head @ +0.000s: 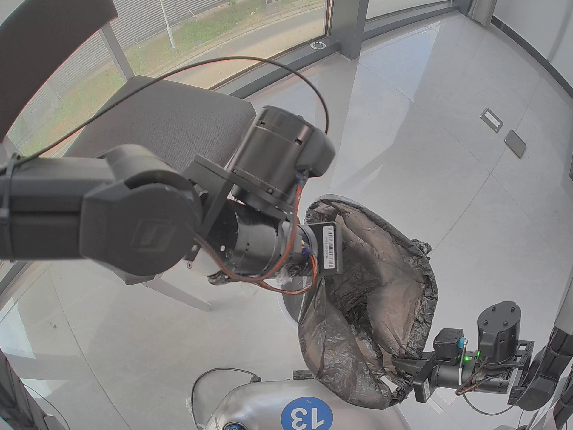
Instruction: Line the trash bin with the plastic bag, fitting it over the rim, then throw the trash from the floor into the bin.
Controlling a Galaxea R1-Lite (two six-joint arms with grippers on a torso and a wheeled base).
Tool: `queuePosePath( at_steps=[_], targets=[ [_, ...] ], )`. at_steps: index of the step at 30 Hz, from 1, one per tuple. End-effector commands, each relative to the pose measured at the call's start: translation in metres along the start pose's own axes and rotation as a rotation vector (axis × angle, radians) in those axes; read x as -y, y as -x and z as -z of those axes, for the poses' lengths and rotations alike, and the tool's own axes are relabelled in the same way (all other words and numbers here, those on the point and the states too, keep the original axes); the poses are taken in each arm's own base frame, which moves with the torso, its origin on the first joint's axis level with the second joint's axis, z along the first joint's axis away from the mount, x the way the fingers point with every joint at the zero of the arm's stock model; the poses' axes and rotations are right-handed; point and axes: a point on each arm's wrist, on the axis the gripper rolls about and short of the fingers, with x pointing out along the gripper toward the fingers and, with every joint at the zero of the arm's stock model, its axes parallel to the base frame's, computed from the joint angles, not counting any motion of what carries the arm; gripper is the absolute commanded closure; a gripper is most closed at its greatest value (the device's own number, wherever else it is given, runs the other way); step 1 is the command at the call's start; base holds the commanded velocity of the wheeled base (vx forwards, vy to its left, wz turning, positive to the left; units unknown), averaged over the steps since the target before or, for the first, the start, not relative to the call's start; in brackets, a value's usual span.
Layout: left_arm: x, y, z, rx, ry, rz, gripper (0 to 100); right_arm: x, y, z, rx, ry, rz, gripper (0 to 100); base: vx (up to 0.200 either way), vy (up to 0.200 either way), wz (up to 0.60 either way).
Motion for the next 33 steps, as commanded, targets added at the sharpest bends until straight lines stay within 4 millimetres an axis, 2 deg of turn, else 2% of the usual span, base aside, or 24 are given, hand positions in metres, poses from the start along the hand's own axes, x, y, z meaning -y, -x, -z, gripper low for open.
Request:
queuePosePath(
  at_steps=[1,8,9,17,21,24,30,33],
  targets=[
    [-0.015,-0.022,-0.004,-0.012,0.036,-0.051,100,0.004,0.004,0.003,-0.008,-0.004,0.017,100,0.000,0.000,0.00],
    [-0.038,-0.037,-0.016,0.022,0.102,-0.091,100,0.010,-0.009,0.010,-0.055,-0.007,0.033,100,0.000,0.000,0.00],
    [-0.043,-0.040,-0.017,0.026,0.111,-0.100,100,0.015,-0.015,0.010,-0.056,-0.001,0.049,100,0.000,0.000,0.00],
    [-0.045,-0.057,-0.008,0.000,0.070,-0.113,100,0.037,-0.041,0.012,-0.018,-0.005,0.081,100,0.000,0.000,0.00],
    [-0.051,-0.086,-0.002,0.021,-0.046,-0.124,100,0.045,-0.050,0.008,0.014,-0.012,0.104,100,0.000,0.000,0.00],
    [-0.062,-0.097,-0.008,0.072,-0.068,-0.146,100,0.048,-0.051,0.004,0.036,-0.014,0.110,100,0.000,0.000,0.00],
    [-0.081,-0.094,-0.015,0.086,-0.053,-0.189,100,0.052,-0.068,-0.015,0.127,0.006,0.111,100,0.000,0.000,0.00],
    [-0.087,-0.092,-0.014,0.082,-0.043,-0.201,100,0.053,-0.076,-0.014,0.124,0.008,0.109,100,0.000,0.000,0.00]
  ],
)
